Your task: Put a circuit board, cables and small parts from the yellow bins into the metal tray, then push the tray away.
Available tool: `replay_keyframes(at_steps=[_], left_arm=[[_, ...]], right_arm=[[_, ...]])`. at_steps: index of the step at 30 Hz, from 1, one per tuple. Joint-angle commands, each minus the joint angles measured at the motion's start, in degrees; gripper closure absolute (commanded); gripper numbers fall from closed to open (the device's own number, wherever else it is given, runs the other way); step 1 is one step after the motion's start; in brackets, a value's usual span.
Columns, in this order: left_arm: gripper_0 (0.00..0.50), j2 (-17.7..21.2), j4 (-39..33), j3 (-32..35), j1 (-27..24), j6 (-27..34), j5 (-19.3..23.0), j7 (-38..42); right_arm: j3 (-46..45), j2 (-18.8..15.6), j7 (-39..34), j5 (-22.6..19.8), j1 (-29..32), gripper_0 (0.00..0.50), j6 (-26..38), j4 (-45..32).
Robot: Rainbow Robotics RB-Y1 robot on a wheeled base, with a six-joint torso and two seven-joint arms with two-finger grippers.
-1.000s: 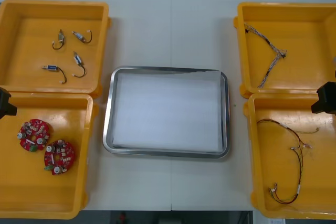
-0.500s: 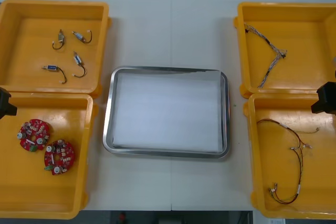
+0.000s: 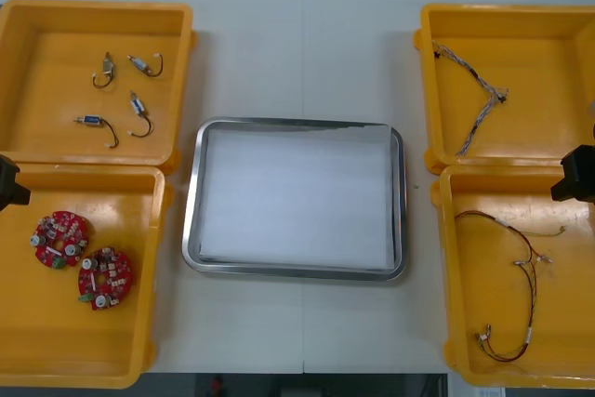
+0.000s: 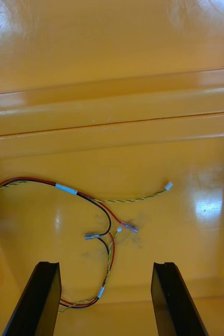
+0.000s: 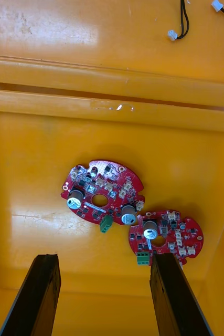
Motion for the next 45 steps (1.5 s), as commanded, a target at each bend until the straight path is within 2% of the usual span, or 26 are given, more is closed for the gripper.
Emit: replay_keyframes(at_steps=[1, 32, 33, 39, 40, 45], left_arm=[[0.000, 2.68, -0.02, 1.63, 0.80, 0.38, 0.41, -1.69], [0.000, 2.68, -0.02, 1.63, 0.80, 0.38, 0.41, -1.69], [0.000, 2.68, -0.02, 1.63, 0.80, 0.38, 0.41, -1.69], [0.000, 2.68, -0.02, 1.63, 0.80, 0.38, 0.41, -1.69], [0.000, 0.57, -0.02, 0.23, 2.20, 0.20, 0.41, -1.69], [0.000, -0.92, -0.10, 0.23, 2.82, -1.55, -0.30, -1.86]], right_arm=[[0.26, 0.02, 2.37, 0.06, -1.19, 0.000, -0.09, -0.29], [0.26, 0.02, 2.37, 0.06, -1.19, 0.000, -0.09, -0.29], [1.49, 0.28, 2.28, -0.20, 0.39, 0.000, 0.08, 0.59], [1.49, -0.60, 1.66, -0.99, 1.36, 0.000, 0.35, 0.06], [1.41, -0.69, 1.57, -1.08, 1.62, 0.000, 0.61, -0.20], [0.00, -0.69, 0.78, -1.34, 4.43, 0.000, 0.70, -2.66]])
